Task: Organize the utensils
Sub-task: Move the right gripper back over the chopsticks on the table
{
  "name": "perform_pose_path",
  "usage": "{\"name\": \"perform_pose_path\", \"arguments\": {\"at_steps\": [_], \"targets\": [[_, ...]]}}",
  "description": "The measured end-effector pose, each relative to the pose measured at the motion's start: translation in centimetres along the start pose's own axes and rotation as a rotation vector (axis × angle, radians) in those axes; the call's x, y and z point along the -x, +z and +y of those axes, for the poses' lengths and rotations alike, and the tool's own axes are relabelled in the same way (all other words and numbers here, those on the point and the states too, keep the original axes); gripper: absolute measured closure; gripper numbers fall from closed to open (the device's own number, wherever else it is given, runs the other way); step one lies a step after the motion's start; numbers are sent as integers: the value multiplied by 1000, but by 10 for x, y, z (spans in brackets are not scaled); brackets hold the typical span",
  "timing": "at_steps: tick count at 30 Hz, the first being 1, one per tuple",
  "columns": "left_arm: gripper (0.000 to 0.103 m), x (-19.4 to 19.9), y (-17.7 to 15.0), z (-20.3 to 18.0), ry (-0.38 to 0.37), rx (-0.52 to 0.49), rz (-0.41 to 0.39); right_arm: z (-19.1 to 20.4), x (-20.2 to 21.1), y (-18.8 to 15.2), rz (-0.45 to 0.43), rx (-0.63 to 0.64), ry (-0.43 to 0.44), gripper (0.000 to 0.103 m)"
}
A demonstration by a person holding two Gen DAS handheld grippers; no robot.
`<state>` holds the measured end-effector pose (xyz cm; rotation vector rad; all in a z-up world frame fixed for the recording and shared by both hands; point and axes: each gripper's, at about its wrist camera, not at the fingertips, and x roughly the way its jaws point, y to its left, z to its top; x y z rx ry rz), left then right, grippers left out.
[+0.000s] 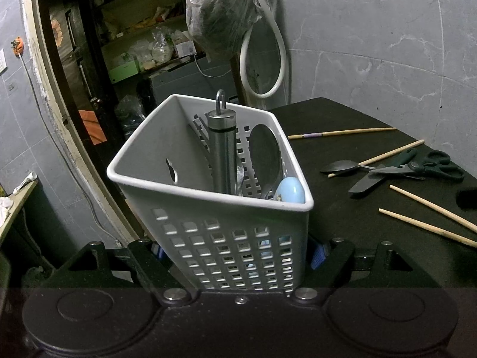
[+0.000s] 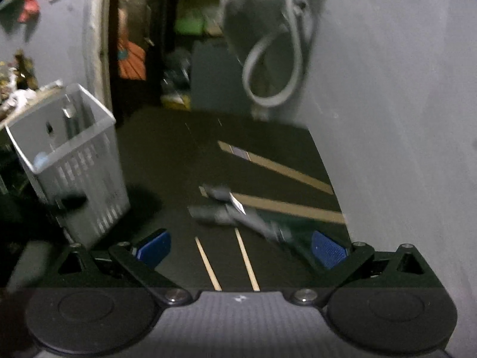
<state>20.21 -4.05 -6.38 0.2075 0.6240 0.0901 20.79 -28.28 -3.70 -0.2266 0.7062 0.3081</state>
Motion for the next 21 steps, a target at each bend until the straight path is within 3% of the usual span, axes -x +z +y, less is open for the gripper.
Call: {"name": "perform_pose_path", "arguments": {"at_steps": [5, 12, 18, 21], "targets": [[19, -1, 1, 0, 0, 0, 1, -17, -9, -22, 92, -118, 31, 0], [19, -1, 0, 1, 1, 0, 3, -44, -35, -22, 117, -293, 45, 0], [19, -1, -1, 2, 3, 2, 4, -50, -59, -12, 152, -292, 23, 0], [19, -1, -1, 2, 3, 3, 5, -50, -60, -18, 171, -285, 78, 0]]}}
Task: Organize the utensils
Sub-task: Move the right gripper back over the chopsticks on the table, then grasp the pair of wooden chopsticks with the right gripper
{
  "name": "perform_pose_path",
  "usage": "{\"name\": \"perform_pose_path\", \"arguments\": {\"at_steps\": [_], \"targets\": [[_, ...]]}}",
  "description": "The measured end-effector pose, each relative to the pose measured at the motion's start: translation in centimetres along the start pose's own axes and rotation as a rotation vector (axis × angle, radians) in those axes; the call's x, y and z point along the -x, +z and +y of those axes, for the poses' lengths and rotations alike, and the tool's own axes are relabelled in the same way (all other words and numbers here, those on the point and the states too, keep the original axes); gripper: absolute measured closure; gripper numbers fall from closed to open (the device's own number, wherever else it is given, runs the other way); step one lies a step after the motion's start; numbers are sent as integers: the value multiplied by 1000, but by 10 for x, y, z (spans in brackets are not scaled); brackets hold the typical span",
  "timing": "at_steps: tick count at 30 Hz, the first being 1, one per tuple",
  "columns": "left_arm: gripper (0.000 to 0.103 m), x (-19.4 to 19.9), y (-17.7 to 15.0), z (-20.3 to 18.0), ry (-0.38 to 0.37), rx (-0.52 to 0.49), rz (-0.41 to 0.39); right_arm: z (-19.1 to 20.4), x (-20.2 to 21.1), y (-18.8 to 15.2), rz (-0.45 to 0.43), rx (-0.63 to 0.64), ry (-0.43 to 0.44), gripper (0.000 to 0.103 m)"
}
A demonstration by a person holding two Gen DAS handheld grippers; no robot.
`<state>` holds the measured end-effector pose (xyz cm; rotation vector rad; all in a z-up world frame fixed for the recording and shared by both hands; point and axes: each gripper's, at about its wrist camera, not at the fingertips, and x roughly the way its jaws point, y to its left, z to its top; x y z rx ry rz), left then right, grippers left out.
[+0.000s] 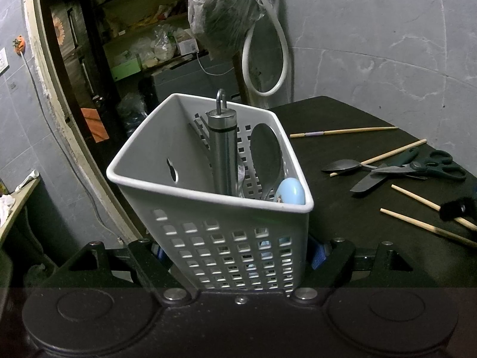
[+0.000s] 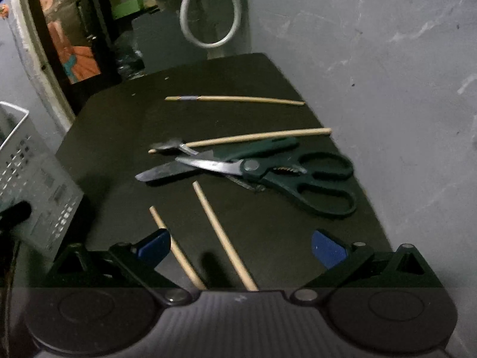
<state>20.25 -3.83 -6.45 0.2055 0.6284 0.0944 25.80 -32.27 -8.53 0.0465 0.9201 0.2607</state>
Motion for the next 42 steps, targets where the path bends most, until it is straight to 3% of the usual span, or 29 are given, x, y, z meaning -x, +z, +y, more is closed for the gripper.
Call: {"name": "perform_pose_path", "arguments": {"at_steps": [5, 32, 35, 42], "targets": [[19, 0, -1, 1, 2, -3, 0, 2, 1, -10, 47, 20, 43, 0], [19, 1, -4, 3, 5, -5, 2, 11, -8, -26, 104, 142, 23, 1], [19, 1, -3, 3, 5, -7, 2, 16, -9, -27, 111, 195, 9, 5], [18, 1, -3, 2, 6, -6, 3, 23, -4, -29, 93, 269, 30, 24]]}}
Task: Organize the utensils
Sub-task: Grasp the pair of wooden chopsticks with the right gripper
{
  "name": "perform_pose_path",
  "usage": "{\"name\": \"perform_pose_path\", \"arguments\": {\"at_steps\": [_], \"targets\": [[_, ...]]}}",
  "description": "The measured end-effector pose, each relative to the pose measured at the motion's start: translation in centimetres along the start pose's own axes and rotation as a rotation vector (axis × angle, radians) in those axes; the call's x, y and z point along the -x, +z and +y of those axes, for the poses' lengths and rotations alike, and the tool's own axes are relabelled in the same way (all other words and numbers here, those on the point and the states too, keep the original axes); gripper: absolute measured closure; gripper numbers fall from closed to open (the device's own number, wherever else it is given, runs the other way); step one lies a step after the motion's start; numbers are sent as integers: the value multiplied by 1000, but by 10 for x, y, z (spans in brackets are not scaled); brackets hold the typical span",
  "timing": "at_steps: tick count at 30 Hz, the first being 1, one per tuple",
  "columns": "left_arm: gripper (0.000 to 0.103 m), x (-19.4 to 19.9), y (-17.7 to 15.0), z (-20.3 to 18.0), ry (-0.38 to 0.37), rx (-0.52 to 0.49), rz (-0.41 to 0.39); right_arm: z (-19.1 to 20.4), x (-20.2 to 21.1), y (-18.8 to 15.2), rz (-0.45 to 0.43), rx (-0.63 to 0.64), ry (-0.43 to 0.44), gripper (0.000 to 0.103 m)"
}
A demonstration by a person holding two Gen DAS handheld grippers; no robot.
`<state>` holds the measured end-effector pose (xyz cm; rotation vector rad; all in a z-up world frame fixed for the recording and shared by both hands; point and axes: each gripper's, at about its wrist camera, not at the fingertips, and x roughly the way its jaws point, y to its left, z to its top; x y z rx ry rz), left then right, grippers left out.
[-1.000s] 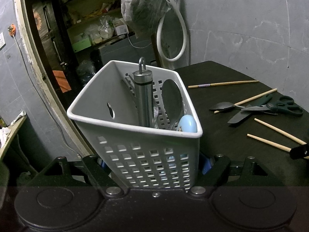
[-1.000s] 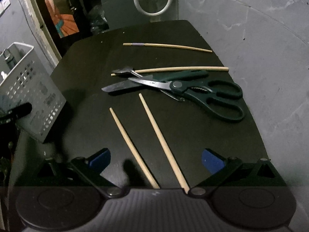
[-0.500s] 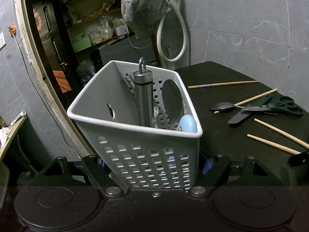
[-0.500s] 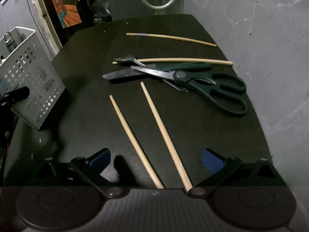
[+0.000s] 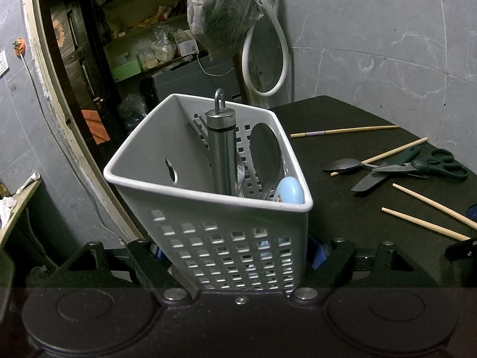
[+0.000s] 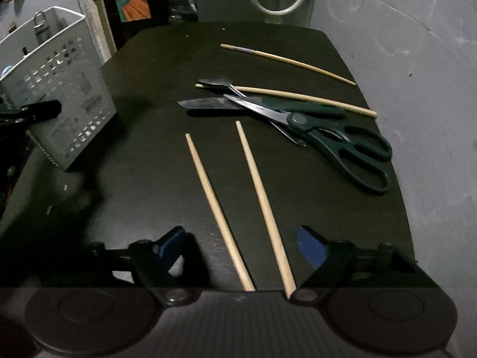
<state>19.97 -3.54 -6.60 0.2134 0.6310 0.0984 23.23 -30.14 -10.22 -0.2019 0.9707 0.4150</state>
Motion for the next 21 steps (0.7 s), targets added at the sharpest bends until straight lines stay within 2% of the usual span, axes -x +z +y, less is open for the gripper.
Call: {"name": "perform_pose_path", "arguments": {"at_steps": [2, 4, 5, 7, 9, 13, 16, 17, 19, 21], "targets": [[18, 0, 0, 0, 0, 0, 0, 1, 1, 0, -6, 15, 10, 32], [18, 0, -1, 1, 1, 0, 0, 3, 4, 0, -10, 28, 18, 47], [18, 0, 0, 0, 0, 0, 0, 4, 5, 1, -10, 36, 20, 51], [18, 0, -1, 1, 0, 0, 0, 5, 6, 1, -6, 42, 25, 69], [18, 0, -1, 0, 0, 0, 0, 5, 8, 0, -1, 44, 28, 82], [18, 0, -1, 1, 0, 1, 0, 9, 10, -1, 26, 70, 34, 88], [18, 0, -1, 1, 0, 0, 0, 11, 10, 1, 45, 82, 35, 85], [18, 0, 0, 0, 0, -1, 0, 11, 9, 3, 53, 85, 41, 83], [18, 0, -1, 1, 1, -1, 0, 12, 7, 8, 59, 90, 56, 57], [18, 0, -1, 1, 0, -1, 0, 14, 3, 12, 66, 111, 65, 55]]}}
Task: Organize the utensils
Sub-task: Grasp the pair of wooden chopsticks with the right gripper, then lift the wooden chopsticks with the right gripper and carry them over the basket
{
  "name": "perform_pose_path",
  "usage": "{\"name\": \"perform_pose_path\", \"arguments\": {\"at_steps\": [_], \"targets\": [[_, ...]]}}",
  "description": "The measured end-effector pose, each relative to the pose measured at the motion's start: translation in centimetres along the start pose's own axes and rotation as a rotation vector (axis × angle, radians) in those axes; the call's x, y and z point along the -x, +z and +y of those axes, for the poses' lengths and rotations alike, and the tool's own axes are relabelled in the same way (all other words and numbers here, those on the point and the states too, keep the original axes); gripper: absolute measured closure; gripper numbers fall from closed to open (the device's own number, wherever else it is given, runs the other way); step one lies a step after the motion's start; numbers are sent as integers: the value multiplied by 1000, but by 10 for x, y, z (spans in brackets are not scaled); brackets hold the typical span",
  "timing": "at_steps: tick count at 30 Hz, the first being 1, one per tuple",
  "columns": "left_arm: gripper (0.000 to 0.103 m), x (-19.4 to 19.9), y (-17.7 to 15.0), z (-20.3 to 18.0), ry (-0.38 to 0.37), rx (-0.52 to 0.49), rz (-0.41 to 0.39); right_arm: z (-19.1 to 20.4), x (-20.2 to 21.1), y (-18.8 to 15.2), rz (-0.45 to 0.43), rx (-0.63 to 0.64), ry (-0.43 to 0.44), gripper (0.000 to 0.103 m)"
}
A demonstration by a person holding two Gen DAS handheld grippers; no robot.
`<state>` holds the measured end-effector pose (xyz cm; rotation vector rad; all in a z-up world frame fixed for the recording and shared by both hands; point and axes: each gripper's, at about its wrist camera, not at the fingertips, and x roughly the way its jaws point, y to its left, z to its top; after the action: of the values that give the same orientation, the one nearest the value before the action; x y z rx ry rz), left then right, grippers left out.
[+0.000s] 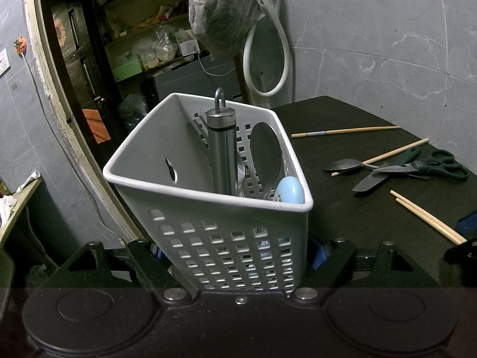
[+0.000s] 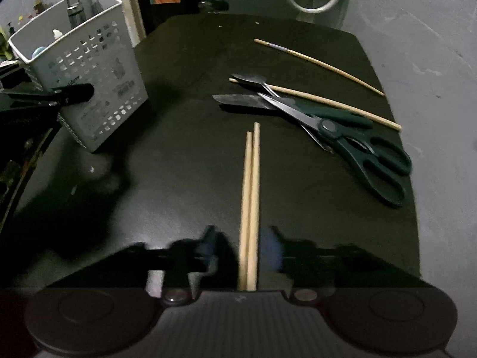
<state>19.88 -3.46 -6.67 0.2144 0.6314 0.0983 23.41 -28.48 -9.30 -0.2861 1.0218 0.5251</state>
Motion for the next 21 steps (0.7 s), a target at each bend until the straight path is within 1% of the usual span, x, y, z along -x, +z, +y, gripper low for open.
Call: {"name": "perform_pose_path", "arguments": {"at_steps": [4, 5, 6, 7, 8, 11, 14, 15, 21], "targets": [[18, 0, 0, 0, 1, -1, 0, -1, -7, 8, -2, 3, 9, 55], [18, 0, 0, -1, 1, -1, 0, -3, -8, 10, -2, -2, 8, 57], [18, 0, 0, 0, 0, 0, -1, -3, -9, 12, -4, -3, 2, 68], [18, 0, 0, 0, 0, 1, -1, -5, -9, 13, -6, -6, -5, 82], [18, -1, 1, -1, 0, 1, 0, -7, -10, 14, -3, -16, -2, 87], [18, -1, 3, -1, 2, 1, 0, -10, -11, 18, 14, -29, 11, 89], [18, 0, 3, 0, 3, 1, 0, -6, -12, 20, 24, -7, -7, 90], [18, 0, 3, -1, 4, -1, 0, -7, -13, 20, 25, -21, -3, 90], [18, 0, 3, -1, 4, 0, 0, -17, -8, 17, -5, -99, 64, 90]]}}
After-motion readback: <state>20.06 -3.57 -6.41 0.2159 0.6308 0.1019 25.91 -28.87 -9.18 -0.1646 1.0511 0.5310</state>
